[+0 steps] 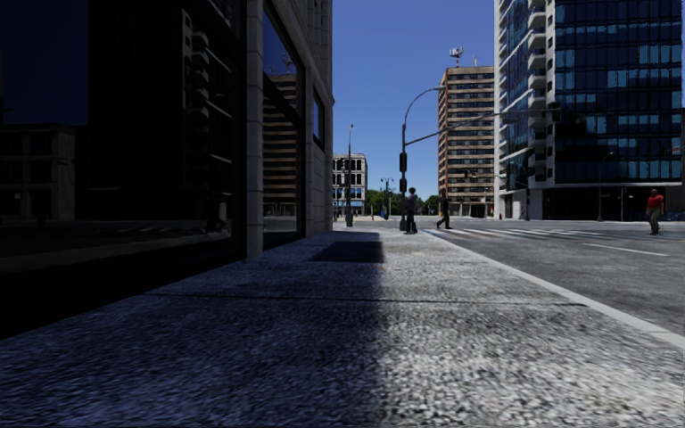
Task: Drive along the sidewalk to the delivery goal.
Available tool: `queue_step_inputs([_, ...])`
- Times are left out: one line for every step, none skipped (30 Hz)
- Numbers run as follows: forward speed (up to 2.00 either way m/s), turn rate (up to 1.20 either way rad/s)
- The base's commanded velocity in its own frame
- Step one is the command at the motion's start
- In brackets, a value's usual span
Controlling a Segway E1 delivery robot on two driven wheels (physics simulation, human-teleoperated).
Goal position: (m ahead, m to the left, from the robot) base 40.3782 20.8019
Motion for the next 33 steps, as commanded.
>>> queue_step_inputs([1.98,0.00])
queue_step_inputs([1.98,0.00])
queue_step_inputs([1.98,0.00])
queue_step_inputs([1.98,0.00])
queue_step_inputs([1.98,0.00])
queue_step_inputs([1.98,0.00])
queue_step_inputs([1.98,0.00])
queue_step_inputs([1.98,0.00])
queue_step_inputs([1.98,0.00])
queue_step_inputs([1.98,0.00])
queue_step_inputs([1.98,0.00])
queue_step_inputs([1.98,0.00])
queue_step_inputs([1.98,0.00])
queue_step_inputs([1.98,0.00])
queue_step_inputs([1.98,0.00])
queue_step_inputs([1.98,0.00])
queue_step_inputs([1.98,0.00])
queue_step_inputs([1.98,0.00])
queue_step_inputs([1.98,0.00])
queue_step_inputs([1.98,0.00])
queue_step_inputs([1.98,-0.01])
queue_step_inputs([1.98,-0.01])
queue_step_inputs([1.98,-0.01])
queue_step_inputs([1.98,-0.01])
queue_step_inputs([1.98,-0.01])
queue_step_inputs([1.98,-0.01])
queue_step_inputs([1.98,-0.01])
queue_step_inputs([1.98,-0.01])
queue_step_inputs([1.98,-0.01])
queue_step_inputs([1.98,-0.01])
queue_step_inputs([1.98,-0.01])
queue_step_inputs([1.98,-0.01])
queue_step_inputs([1.98,-0.03])
